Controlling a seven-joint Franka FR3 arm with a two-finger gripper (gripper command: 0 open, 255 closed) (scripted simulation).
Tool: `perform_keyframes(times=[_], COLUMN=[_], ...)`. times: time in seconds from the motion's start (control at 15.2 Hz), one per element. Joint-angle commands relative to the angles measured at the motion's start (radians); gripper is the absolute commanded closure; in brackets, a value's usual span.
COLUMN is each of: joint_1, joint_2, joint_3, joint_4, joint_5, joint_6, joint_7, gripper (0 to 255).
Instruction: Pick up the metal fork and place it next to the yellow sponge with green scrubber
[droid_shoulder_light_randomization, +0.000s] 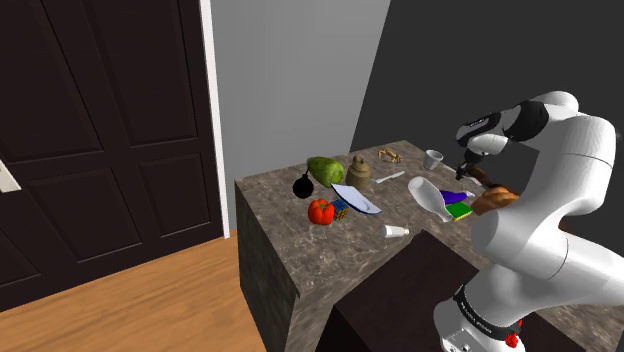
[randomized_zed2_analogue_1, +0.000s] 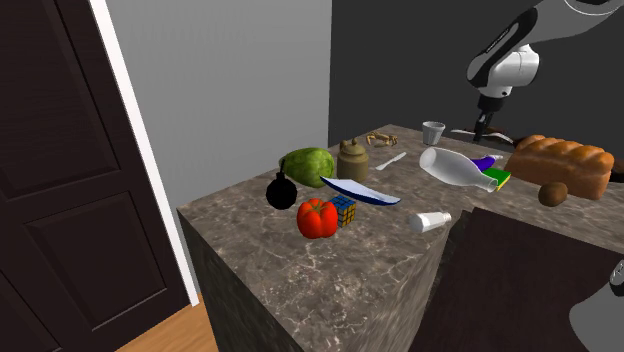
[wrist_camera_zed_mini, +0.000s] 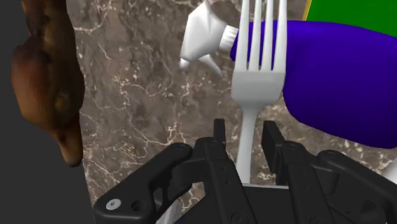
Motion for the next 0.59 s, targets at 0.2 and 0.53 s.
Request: perform_keyframes(times=[0.2,0.53], joint_1=[-0.042,-0.041], joint_2=[0.153,0.200], joint_3=[0.001,0.000], joint_4=[0.266,0.279], joint_5=[0.010,0.009], joint_6=[-0.112,-0.079], joint_7=[-0.059,-0.058], gripper=[255,255])
